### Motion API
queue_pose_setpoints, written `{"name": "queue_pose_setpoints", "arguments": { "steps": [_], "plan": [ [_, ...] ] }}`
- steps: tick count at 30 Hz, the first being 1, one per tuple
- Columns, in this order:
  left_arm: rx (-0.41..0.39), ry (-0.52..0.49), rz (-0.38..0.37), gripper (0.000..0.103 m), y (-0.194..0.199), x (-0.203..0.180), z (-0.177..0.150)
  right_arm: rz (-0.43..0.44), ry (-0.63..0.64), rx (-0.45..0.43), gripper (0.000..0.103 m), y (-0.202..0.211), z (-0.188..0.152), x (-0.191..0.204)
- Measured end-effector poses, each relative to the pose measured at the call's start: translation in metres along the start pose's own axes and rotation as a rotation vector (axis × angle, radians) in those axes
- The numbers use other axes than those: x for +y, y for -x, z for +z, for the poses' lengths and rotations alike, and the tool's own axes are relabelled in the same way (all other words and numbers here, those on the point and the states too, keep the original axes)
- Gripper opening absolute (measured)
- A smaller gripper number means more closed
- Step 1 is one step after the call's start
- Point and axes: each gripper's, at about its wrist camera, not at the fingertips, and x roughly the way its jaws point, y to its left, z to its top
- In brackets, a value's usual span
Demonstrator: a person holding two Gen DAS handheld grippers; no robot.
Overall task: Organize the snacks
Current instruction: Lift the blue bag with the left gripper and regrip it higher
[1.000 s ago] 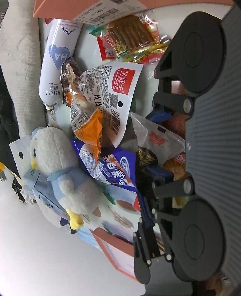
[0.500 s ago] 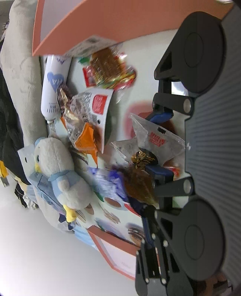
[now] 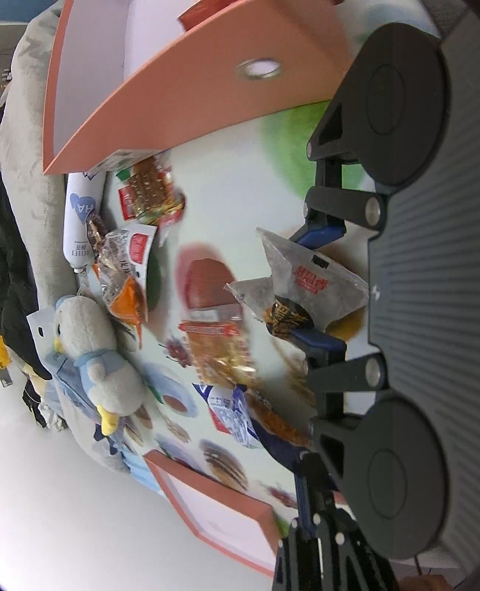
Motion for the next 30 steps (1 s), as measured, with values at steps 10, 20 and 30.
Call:
{"name": "queue_pose_setpoints", "arguments": {
  "steps": [10,20,30],
  "plan": [
    [0.016,0.050,-0.024,0.003,0.023,-0.020,-0.032,-0.022,0.017,0.000,0.050,0.015,-0.022,0.004],
    [-0.012,0.143,0.008,0.083,0.046,-0.027,-0.036,-0.034,0.012,-0.020,0.050,0.018,-0.033,0.001],
    [0.002,0.331,0.114,0.087,0.008,0.002,-0.014,-0.070,0.067,-0.050,0.050,0.024,-0.035,0.000]
  ]
}}
